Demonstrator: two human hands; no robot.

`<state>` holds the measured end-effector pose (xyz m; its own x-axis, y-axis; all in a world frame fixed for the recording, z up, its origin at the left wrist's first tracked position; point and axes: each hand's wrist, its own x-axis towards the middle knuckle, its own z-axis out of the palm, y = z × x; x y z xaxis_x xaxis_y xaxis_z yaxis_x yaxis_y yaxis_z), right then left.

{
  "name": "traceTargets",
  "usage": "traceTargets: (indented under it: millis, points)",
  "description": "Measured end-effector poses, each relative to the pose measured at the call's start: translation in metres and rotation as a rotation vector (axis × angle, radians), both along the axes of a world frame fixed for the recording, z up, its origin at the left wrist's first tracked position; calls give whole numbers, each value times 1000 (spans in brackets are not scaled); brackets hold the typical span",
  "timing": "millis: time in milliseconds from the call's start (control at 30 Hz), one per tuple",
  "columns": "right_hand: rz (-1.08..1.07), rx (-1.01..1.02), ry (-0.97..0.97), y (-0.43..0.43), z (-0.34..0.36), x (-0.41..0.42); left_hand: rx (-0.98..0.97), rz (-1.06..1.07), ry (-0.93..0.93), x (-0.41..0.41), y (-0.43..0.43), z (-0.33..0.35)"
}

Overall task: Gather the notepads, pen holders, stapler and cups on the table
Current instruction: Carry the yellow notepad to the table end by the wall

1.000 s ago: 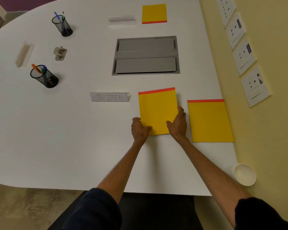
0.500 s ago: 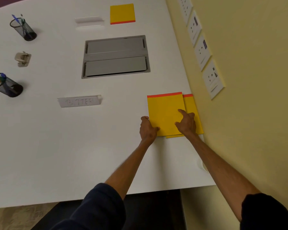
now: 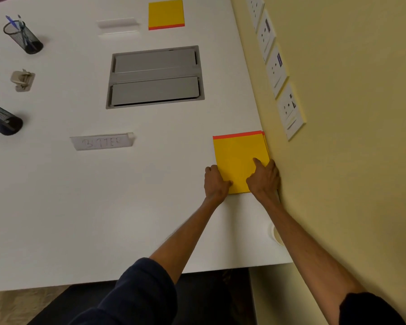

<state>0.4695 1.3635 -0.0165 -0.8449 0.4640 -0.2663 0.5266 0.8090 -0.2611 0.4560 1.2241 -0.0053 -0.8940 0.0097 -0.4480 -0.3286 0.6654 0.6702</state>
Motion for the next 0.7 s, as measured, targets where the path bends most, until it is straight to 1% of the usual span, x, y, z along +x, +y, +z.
traceTargets:
  millis: [100, 300, 367, 467, 533, 700]
  points:
    - [62, 41, 24, 0, -4, 6, -49, 4, 7, 2, 9, 0]
    - [137, 93, 107, -6, -6, 6, -47, -20, 17, 2, 12, -4]
    - [175, 48, 106, -2, -11, 4, -57, -39, 24, 2, 14, -6]
    - [268, -76, 40, 9, -23, 7, -91, -87, 21, 1, 15, -7]
    - [302, -86, 38, 14, -30, 10, -122, -144, 17, 1, 13, -10]
    - [284, -127, 42, 14, -31, 10, -145, -263, -5, 0, 10, -8]
